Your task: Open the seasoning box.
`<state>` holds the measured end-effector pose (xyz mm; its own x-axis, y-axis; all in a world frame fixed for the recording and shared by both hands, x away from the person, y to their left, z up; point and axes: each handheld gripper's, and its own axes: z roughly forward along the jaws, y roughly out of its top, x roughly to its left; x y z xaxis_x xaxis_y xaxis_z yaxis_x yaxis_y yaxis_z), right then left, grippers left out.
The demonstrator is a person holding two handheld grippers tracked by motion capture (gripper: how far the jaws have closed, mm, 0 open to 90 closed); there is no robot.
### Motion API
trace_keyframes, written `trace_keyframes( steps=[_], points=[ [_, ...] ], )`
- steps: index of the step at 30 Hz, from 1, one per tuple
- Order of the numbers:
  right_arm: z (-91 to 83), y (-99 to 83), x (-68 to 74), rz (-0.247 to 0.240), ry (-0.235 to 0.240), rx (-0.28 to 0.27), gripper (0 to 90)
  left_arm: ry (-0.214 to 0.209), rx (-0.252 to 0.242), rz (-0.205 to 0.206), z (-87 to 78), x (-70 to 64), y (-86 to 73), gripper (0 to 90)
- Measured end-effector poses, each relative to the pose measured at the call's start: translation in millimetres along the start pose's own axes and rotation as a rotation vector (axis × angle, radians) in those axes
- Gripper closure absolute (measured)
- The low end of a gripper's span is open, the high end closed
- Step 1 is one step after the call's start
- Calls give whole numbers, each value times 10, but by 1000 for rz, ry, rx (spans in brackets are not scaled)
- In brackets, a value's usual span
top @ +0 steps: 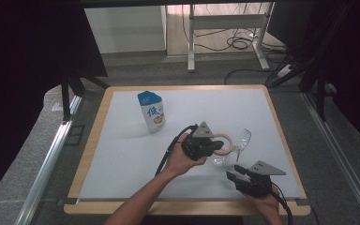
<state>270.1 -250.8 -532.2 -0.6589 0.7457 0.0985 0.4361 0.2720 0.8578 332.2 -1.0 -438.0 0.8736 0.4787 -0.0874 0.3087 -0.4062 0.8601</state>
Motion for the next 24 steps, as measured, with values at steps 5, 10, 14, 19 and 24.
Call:
trace_keyframes(
  steps=[5, 10, 14, 19, 24],
  points=[
    [25, 2, 37, -9, 17, 5, 533, 6, 1, -27, -132, 91, -124, 839],
    [60, 7, 80, -13, 34, 9, 525, 26, -15, -54, -288, 185, -303, 705],
    [83, 16, 118, -21, 40, 12, 521, 53, -14, -64, -379, 227, -435, 573],
    [120, 24, 160, -32, 50, 11, 518, 58, -11, -66, -477, 274, -595, 457],
    [155, 27, 205, -46, 51, 11, 515, 68, 3, -87, -586, 343, -763, 391]
  ],
)
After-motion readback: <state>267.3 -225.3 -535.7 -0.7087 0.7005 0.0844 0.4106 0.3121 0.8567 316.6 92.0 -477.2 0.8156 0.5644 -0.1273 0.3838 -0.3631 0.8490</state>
